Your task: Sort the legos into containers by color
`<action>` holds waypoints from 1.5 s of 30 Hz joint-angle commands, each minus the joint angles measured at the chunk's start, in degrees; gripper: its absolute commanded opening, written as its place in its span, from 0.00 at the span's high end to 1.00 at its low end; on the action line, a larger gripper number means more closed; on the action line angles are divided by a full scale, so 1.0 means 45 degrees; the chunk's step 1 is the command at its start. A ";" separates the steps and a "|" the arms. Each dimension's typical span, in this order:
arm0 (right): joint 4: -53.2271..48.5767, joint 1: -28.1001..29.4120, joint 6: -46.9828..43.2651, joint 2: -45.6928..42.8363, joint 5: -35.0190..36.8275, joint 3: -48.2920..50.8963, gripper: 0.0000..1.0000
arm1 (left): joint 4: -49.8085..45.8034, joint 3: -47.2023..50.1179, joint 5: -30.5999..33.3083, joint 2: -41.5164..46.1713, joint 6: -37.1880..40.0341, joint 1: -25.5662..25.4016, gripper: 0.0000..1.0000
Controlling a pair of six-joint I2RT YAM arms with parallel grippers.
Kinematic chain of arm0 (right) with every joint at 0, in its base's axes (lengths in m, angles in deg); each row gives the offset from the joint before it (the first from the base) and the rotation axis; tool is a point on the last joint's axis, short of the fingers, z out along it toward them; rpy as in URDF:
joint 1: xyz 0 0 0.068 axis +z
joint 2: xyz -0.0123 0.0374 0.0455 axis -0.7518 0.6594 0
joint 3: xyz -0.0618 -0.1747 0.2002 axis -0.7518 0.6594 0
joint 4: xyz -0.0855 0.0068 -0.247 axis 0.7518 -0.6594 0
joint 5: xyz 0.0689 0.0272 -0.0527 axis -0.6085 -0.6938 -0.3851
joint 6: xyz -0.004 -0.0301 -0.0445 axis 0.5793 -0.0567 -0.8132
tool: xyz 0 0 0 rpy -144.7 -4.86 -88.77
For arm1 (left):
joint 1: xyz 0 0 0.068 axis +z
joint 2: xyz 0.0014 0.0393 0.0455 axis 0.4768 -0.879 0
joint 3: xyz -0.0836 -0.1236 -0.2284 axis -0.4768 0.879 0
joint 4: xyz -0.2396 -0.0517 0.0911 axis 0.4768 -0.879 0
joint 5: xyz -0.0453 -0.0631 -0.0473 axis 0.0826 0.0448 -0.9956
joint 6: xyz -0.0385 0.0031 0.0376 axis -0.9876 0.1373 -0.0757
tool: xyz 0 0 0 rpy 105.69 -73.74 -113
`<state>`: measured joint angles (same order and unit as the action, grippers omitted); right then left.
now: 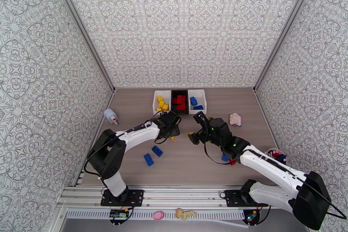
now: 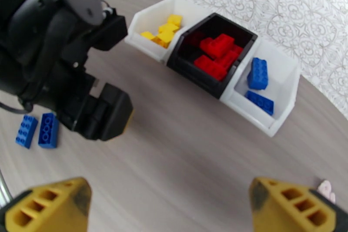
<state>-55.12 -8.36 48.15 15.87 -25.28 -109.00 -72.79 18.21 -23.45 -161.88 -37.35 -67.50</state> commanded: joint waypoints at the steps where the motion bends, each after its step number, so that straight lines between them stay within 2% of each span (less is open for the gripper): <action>1: -0.0194 -0.0087 0.0198 -0.0073 0.0089 0.0215 0.00 | -0.0356 -0.0681 -0.0362 -0.0599 -0.0232 -0.0078 0.20; 9: -0.0235 -0.0087 0.0267 -0.0180 0.0204 0.0223 0.00 | -0.0492 -0.1215 -0.0785 -0.1700 -0.0273 -0.0057 0.39; 17: -0.0187 -0.0087 0.0406 -0.0160 0.0109 0.0299 0.00 | -0.0588 -0.1242 -0.0712 -0.1652 -0.0184 -0.0057 0.68; 20: -0.0169 -0.0087 0.0401 -0.0137 0.0022 0.0231 0.01 | -0.0667 -0.1231 -0.0643 -0.1507 -0.0117 -0.0057 0.75; 30: 0.0258 -0.0087 0.0464 0.0194 -0.0666 -0.0144 0.00 | -0.0901 -0.1073 -0.0137 0.0176 0.0688 0.0180 0.81; 36: 0.1007 -0.0087 0.0406 0.0928 -0.0919 -0.0781 0.00 | -0.0780 -0.1505 -0.0029 0.0885 0.1497 0.0891 0.81; 41: 0.1724 -0.0087 0.0445 0.1597 -0.1254 -0.1240 0.01 | -0.0322 -0.2362 -0.0148 0.0376 0.2443 0.1954 0.81; 45: 0.2256 -0.0087 0.0177 0.2406 -0.0994 -0.1801 0.01 | -0.0150 -0.3630 -0.0314 -0.0912 0.3115 0.2886 0.81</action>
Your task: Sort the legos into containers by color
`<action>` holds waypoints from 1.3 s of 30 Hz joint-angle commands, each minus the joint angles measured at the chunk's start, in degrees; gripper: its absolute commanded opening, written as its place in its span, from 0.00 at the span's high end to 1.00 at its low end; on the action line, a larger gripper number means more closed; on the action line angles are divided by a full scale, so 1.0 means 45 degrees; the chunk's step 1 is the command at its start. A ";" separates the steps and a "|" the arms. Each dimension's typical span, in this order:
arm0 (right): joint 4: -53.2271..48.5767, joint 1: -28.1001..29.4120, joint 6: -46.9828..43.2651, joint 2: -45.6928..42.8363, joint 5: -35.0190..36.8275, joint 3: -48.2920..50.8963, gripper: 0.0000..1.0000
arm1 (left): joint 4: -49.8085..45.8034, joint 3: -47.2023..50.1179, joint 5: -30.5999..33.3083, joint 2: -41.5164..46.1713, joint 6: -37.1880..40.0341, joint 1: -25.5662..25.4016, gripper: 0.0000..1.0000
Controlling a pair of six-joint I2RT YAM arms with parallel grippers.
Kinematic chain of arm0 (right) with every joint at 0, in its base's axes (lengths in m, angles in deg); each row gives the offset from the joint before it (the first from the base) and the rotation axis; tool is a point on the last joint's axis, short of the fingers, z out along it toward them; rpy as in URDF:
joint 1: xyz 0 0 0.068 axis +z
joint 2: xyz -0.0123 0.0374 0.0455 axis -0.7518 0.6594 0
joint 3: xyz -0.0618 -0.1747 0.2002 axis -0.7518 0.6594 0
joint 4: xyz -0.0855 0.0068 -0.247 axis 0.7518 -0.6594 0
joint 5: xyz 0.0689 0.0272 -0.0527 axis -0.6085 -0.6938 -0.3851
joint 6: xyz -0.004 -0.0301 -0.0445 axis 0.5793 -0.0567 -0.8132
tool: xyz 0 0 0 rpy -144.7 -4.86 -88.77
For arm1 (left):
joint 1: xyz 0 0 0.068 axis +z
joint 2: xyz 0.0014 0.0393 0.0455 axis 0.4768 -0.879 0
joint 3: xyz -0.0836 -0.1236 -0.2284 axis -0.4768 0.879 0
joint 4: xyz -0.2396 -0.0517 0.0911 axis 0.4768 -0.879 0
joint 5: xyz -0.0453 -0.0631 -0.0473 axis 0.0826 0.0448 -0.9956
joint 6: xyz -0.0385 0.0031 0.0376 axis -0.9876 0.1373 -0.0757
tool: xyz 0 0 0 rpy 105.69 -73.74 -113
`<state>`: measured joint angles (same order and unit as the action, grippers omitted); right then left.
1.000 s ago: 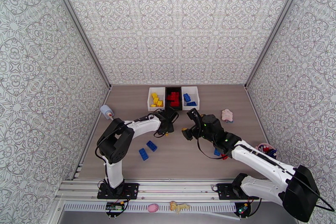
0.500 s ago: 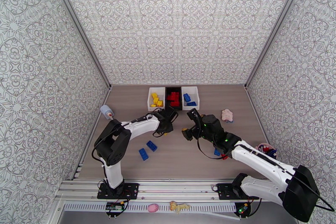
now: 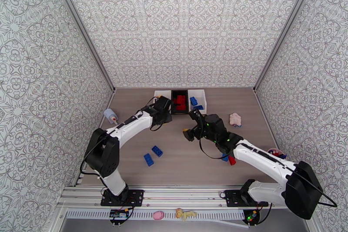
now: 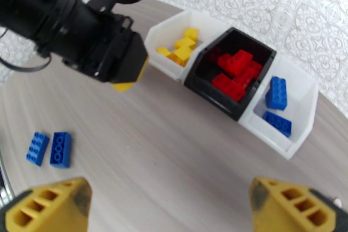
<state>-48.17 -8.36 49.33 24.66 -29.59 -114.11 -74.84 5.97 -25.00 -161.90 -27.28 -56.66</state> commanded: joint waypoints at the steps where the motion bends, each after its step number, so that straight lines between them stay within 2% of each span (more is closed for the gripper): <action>1: 0.0804 -0.0087 -0.0110 0.0601 0.0028 -0.0791 0.00 | 0.0207 -0.1320 -0.0063 -0.1244 0.1005 0.0652 0.81; 11: 0.1024 -0.0087 0.0007 0.1384 -0.0238 -0.1246 0.01 | -0.0613 -0.5781 -0.0654 -0.4584 0.2062 0.1719 0.81; 19: 0.0693 -0.0087 -0.0037 0.1077 0.0152 -0.1146 0.00 | -0.1389 -0.8151 -0.1112 -0.6305 0.2158 0.2177 0.78; 21: 0.0606 -0.0087 -0.0020 0.0938 0.0367 -0.1123 0.00 | -0.1383 -0.8161 -0.1182 -0.6281 0.2139 0.2220 0.71; 23: 0.0449 -0.0087 0.0057 0.0760 0.0865 -0.1129 0.00 | -0.1429 -0.8105 -0.1111 -0.6185 0.2085 0.2224 0.46; 25: 0.0301 -0.0087 0.0094 0.0562 0.1300 -0.1119 0.00 | -0.1404 -0.7898 -0.0992 -0.5951 0.2078 0.2201 0.35; 31: 0.0590 -0.0087 0.0735 -0.0334 0.3438 -0.0386 0.00 | -0.0413 -0.6061 -0.0802 -0.3965 0.2135 0.1989 0.23; 35: 0.0209 -0.0145 0.1469 -0.0997 0.4887 0.0183 0.00 | 0.1015 -0.3800 -0.0996 -0.1908 0.2662 0.1778 0.14; 37: -0.0399 -0.0270 0.2355 -0.1297 0.5462 0.0338 0.00 | 0.1997 -0.2477 -0.1415 -0.0909 0.3005 0.1649 0.06; 39: -0.1681 -0.0610 0.4157 -0.1594 0.6089 0.0302 0.01 | 0.3168 -0.1001 -0.2064 0.0248 0.3552 0.1434 0.00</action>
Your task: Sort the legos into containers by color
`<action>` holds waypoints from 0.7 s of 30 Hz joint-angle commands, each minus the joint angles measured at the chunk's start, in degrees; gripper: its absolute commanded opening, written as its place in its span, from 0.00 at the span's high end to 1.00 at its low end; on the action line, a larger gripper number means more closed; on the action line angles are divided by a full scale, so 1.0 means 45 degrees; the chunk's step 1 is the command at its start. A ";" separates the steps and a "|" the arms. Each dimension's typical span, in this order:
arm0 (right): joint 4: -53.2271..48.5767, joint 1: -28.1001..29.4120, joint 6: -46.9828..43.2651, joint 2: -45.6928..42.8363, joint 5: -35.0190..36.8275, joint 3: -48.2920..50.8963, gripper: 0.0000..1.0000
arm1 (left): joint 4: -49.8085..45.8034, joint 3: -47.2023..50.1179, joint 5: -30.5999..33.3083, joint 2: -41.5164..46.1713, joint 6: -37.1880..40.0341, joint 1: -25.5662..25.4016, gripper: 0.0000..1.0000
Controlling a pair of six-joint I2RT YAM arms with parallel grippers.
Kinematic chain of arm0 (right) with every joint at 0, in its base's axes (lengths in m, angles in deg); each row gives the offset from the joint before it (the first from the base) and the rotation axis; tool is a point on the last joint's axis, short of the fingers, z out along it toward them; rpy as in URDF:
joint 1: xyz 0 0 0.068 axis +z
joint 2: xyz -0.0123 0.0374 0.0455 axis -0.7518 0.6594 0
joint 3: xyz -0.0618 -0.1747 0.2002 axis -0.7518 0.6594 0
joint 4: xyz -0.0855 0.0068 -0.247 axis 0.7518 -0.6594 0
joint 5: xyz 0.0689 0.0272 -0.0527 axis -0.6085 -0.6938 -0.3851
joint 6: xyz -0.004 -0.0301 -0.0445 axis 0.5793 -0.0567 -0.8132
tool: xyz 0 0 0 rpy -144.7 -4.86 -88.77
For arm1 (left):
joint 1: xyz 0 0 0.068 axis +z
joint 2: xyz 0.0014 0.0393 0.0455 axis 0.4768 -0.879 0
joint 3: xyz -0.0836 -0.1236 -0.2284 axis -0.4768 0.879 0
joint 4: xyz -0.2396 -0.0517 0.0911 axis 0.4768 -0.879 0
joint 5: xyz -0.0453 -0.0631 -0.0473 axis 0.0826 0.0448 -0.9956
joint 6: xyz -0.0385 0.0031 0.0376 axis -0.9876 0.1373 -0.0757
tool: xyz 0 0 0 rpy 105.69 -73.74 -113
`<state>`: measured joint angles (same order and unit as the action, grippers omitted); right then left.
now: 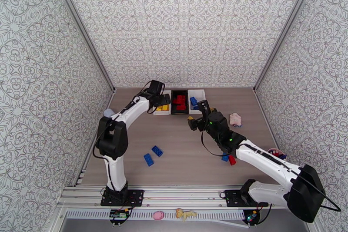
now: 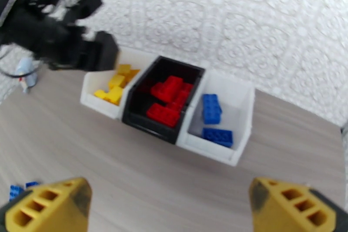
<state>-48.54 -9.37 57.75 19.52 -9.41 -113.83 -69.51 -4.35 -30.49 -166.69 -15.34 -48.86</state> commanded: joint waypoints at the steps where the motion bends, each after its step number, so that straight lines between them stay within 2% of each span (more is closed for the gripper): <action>1: -0.2027 -0.0551 0.2778 -0.0610 0.1638 0.0238 0.00 | 0.2446 0.1915 -0.0978 0.1796 0.1145 -0.0421 0.00; 3: -0.3085 -0.0854 0.3339 -0.1064 0.1647 0.0389 0.00 | 0.3456 0.3422 -0.1302 0.2902 0.1880 -0.0775 0.00; 4: -0.3557 -0.0898 0.3909 -0.1336 0.2256 0.0563 0.00 | 0.3832 0.3978 -0.1626 0.3360 0.2267 -0.0906 0.00; 5: -0.4039 -0.0953 0.4605 -0.1632 0.2839 0.0776 0.01 | 0.4353 0.4800 -0.2269 0.3905 0.2753 -0.1023 0.00; 7: -0.4687 -0.1297 0.5244 -0.2259 0.3018 0.1210 0.00 | 0.5332 0.6173 -0.3634 0.4896 0.3729 -0.1239 0.00; 12: -0.7184 -0.2103 0.6423 -0.3155 0.2443 0.1481 0.00 | 0.6617 0.8415 -0.5494 0.6911 0.5896 -0.2510 0.00; 14: -0.7478 -0.2188 0.6474 -0.3299 0.1950 0.1674 0.00 | 0.7075 0.8955 -0.6345 0.7353 0.6560 -0.3033 0.01; 21: -0.9402 -0.2298 0.8277 -0.2867 0.0606 0.1715 0.02 | 0.8102 0.9934 -0.8824 0.7643 0.8428 -0.4357 0.00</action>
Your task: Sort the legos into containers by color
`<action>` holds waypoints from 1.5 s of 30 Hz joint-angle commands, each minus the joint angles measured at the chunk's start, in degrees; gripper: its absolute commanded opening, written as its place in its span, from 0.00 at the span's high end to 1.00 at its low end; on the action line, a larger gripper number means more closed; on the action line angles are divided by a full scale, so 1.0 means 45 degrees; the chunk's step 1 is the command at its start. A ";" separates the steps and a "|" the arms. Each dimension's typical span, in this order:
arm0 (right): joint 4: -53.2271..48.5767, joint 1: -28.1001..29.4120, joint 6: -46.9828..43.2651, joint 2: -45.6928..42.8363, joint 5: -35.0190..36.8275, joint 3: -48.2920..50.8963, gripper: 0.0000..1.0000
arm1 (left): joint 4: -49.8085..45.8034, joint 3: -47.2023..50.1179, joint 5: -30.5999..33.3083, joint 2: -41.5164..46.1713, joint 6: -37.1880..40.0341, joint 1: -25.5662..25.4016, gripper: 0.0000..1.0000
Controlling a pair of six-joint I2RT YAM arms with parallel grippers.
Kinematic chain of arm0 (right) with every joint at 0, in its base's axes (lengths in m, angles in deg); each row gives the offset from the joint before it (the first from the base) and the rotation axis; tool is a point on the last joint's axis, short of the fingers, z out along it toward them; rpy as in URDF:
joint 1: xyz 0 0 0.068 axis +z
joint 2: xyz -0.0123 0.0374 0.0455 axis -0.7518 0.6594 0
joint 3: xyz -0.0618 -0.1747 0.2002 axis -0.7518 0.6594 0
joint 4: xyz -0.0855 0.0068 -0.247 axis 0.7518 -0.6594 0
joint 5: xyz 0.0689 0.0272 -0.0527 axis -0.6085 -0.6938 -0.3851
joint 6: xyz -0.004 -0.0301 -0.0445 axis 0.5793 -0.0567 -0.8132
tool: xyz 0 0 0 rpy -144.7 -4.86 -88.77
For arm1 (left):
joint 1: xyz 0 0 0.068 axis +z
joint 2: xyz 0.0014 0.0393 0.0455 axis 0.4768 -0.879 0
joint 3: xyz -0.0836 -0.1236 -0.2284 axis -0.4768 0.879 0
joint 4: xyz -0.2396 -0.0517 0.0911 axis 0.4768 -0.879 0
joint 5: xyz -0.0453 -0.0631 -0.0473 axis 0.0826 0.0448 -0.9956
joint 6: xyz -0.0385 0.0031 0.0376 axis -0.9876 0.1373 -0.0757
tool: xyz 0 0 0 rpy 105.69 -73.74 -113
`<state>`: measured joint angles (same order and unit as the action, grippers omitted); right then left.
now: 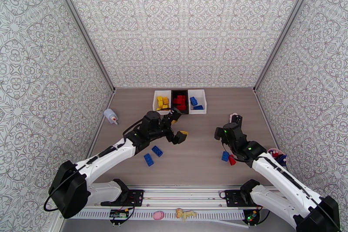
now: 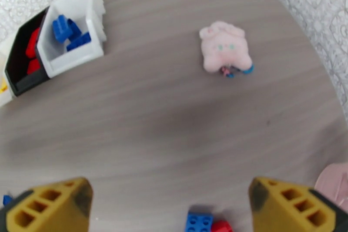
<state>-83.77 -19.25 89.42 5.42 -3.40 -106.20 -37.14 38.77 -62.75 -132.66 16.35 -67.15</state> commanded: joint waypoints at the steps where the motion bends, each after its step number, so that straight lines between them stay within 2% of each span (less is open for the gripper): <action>1: -0.1726 -0.0105 0.1392 0.0401 -0.1056 0.0012 0.03 | 0.0984 0.0432 -0.1794 0.0081 0.1525 -0.0416 0.00; 5: -0.2188 -0.0093 0.1847 0.1067 -0.2631 0.0042 0.03 | 0.1043 0.0696 -0.2322 0.0109 0.2085 -0.0883 0.00; 15: -0.2162 -0.0100 0.2149 0.2306 -0.3975 0.0521 0.07 | 0.1224 0.1149 -0.2369 0.0288 0.2268 -0.1044 0.00; 24: -0.2052 -0.0101 0.1997 0.3400 -0.3987 0.0274 0.13 | 0.1091 0.1304 -0.2174 0.0381 0.2385 -0.1067 0.00; 37: -0.2198 -0.0092 0.1976 0.4280 -0.3233 0.0157 0.14 | 0.0630 0.1183 -0.2202 0.0573 0.2622 -0.1037 0.00; 45: -0.1618 -0.0122 0.1928 0.4935 -0.3532 0.0097 0.18 | 0.0526 0.1200 -0.2145 0.0685 0.2517 -0.1073 0.00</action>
<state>-91.86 -19.40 98.01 26.54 -18.92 -105.67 -33.51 43.95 -72.08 -130.60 26.71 -71.50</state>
